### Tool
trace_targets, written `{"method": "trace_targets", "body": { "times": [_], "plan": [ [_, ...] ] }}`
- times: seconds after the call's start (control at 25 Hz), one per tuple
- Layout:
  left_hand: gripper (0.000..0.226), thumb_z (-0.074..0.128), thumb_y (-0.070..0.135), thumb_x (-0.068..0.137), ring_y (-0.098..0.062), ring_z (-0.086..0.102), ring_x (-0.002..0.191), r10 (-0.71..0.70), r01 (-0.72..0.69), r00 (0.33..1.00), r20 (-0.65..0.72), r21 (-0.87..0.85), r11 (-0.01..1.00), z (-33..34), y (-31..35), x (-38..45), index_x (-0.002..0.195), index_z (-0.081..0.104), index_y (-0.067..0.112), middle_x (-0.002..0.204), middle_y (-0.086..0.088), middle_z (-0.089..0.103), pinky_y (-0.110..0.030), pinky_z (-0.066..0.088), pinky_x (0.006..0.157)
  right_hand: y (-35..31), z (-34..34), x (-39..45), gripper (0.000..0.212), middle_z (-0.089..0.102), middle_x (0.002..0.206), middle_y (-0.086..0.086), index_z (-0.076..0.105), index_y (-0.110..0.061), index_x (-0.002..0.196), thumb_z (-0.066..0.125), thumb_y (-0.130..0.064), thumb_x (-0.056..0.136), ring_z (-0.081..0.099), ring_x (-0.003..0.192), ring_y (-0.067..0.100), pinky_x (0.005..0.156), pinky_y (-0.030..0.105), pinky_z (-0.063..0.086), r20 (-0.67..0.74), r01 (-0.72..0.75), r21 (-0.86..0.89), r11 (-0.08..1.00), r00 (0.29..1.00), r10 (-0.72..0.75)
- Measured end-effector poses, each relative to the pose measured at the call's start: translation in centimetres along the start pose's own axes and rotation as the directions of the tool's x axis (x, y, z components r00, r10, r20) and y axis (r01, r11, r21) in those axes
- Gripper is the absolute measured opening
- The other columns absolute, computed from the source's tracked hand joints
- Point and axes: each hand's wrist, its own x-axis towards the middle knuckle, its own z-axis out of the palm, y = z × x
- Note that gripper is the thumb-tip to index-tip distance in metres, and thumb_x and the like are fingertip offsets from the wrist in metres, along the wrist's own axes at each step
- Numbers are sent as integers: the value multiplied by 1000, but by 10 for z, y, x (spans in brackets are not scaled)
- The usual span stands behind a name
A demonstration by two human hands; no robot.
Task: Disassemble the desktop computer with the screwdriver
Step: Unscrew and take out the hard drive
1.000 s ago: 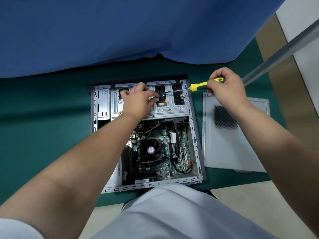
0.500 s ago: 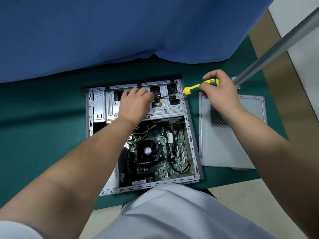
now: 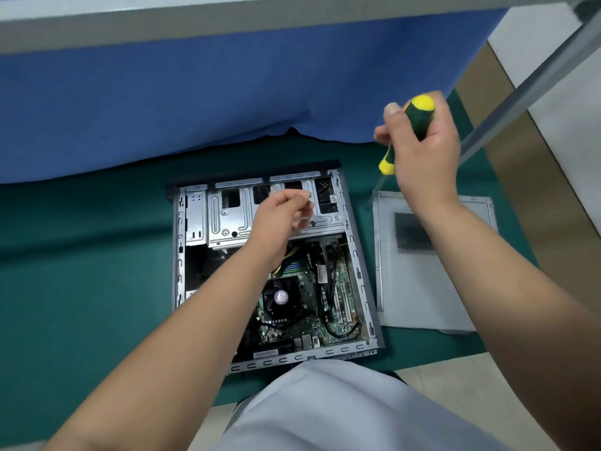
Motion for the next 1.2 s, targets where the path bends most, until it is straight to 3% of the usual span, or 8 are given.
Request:
{"method": "trace_targets", "body": {
  "times": [0.12, 0.28, 0.56, 0.72, 0.92, 1.04, 1.12, 1.2],
  "plan": [
    [7, 67, 20, 98, -19, 70, 85, -141, 163, 982, 128, -185, 969, 18, -3, -14, 98, 71, 14, 93, -2, 74, -35, 55, 88, 3, 1, -11, 14, 66, 74, 8, 53, -15, 86, 65, -22, 85, 65, 67, 21, 64, 34, 52, 223, 78, -209, 975, 974, -30],
    [11, 67, 28, 98, -16, 70, 85, -195, 228, 964, 180, -180, 957, 37, -7, -25, 102, 69, 18, 92, 2, 74, -32, 54, 85, 33, -9, -41, 8, 69, 79, -6, 65, -25, 87, 73, -25, 84, 61, 73, 13, 71, 35, 53, 448, 70, -343, 937, 889, 98],
    [16, 69, 28, 98, -15, 68, 84, -260, 282, 948, 185, -108, 953, 68, -16, -30, 107, 68, 15, 88, 1, 72, -31, 54, 87, 75, -33, -58, 7, 72, 79, -12, 69, -39, 90, 73, -37, 85, 68, 73, 10, 69, 37, 58, 430, 13, -282, 959, 895, 114],
    [12, 70, 28, 97, -17, 68, 84, -269, 282, 946, 180, -47, 958, 88, -21, -21, 98, 71, 15, 85, -1, 71, -35, 53, 93, 96, -49, -52, 4, 73, 77, -15, 70, -36, 87, 73, -34, 85, 70, 76, 6, 66, 20, 54, 400, -19, -238, 971, 909, 115],
    [17, 66, 29, 100, -16, 66, 84, -174, 133, 976, 134, 273, 953, 114, -27, 6, 90, 69, 15, 86, -1, 70, -33, 56, 84, 119, -71, -28, 4, 71, 79, -11, 69, -32, 82, 73, -32, 85, 65, 75, 9, 66, 21, 50, 376, -89, -255, 963, 908, 183],
    [10, 66, 28, 99, -10, 63, 86, 117, -162, 987, 113, 635, 756, 115, -24, 39, 92, 70, 21, 92, 7, 70, -30, 51, 83, 137, -91, 10, 2, 71, 80, -15, 71, -29, 82, 71, -30, 83, 64, 74, 6, 67, 17, 50, 271, -135, -287, 948, 938, 216],
    [7, 65, 27, 97, -18, 58, 109, 336, -332, 922, 191, 836, 438, 109, -18, 69, 101, 70, 23, 110, 3, 68, -34, 44, 97, 156, -105, 40, 6, 71, 77, -10, 71, -25, 83, 69, -29, 84, 66, 69, 13, 69, 29, 57, 191, -210, -334, 919, 939, 285],
    [25, 63, 32, 97, -27, 45, 134, 416, -310, 884, 212, 933, 183, 98, -13, 98, 121, 67, 25, 133, 0, 61, -41, 33, 111, 182, -112, 67, 11, 70, 76, 1, 70, -19, 83, 66, -30, 85, 67, 69, 27, 67, 40, 58, 118, -290, -398, 870, 925, 362]
  ]
}}
